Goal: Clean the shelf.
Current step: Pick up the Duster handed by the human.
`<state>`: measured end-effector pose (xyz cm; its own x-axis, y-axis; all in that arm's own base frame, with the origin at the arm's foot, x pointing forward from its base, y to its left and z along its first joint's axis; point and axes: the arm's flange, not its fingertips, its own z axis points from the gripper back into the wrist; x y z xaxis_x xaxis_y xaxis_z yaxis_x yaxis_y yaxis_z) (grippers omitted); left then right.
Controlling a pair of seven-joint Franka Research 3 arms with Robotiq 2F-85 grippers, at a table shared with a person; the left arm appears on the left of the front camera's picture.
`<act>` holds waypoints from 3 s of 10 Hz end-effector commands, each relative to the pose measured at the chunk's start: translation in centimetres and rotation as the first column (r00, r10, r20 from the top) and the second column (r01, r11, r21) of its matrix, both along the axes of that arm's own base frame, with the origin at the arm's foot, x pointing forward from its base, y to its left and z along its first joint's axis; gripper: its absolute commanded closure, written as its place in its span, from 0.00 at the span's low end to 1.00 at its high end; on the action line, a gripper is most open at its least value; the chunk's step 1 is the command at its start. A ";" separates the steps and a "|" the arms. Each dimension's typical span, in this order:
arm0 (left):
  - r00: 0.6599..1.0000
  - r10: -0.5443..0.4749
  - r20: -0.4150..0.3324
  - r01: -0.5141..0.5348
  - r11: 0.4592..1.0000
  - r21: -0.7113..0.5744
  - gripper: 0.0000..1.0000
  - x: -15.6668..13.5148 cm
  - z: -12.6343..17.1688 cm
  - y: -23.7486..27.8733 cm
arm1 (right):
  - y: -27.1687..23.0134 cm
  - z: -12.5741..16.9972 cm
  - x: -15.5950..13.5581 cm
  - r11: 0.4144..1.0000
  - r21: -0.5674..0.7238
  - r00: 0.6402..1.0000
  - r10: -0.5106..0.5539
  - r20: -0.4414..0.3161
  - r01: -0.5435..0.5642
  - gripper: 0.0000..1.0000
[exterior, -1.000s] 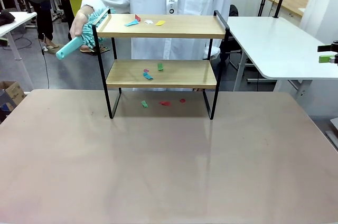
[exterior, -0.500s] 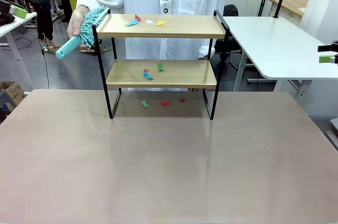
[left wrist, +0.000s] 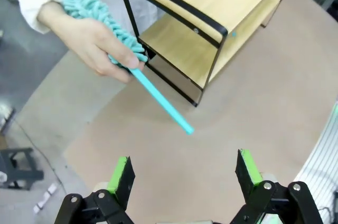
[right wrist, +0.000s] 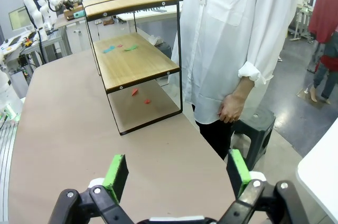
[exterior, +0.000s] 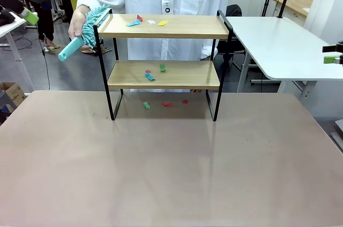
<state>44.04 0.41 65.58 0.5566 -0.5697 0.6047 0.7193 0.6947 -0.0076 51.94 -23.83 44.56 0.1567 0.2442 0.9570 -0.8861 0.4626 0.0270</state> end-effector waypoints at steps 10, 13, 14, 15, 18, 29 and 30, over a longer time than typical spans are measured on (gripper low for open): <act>0.960 0.261 0.103 -0.270 0.959 0.084 0.00 1.4 -5.6 -5.1 | 0.2 0.1 0.1 1.000 -0.007 1.000 -0.005 0.004 0.005 0.00; 0.940 0.309 0.147 -0.319 0.946 0.053 0.00 3.0 -9.1 -5.3 | 0.2 0.1 0.1 1.000 -0.007 1.000 -0.005 0.004 0.005 0.00; 0.932 0.320 0.169 -0.333 0.942 0.050 0.00 3.3 -9.9 -5.4 | 0.2 0.1 0.1 1.000 -0.007 1.000 -0.005 0.004 0.005 0.00; 0.935 0.325 0.143 -0.333 0.942 0.043 0.00 3.5 -10.4 -5.6 | 0.2 0.1 0.1 1.000 -0.007 1.000 -0.005 0.004 0.005 0.00; 0.925 0.351 0.143 -0.359 0.933 0.033 0.00 4.1 -11.4 -6.2 | 0.2 0.1 0.1 1.000 -0.007 1.000 -0.005 0.004 0.005 0.00; 0.925 0.361 0.118 -0.371 0.926 0.077 1.00 3.9 -11.0 -6.9 | 0.2 0.1 0.1 1.000 -0.007 1.000 -0.005 0.004 0.005 0.00; 0.919 0.373 0.130 -0.385 0.919 0.086 1.00 3.8 -11.2 -6.9 | 0.2 0.1 0.1 1.000 -0.007 1.000 -0.005 0.004 0.005 0.00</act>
<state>48.08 -6.00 54.23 0.6715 -0.4022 0.6223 0.4241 0.8973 0.1224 51.95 -23.81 44.55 0.1566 0.2442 0.9570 -0.8863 0.4624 0.0271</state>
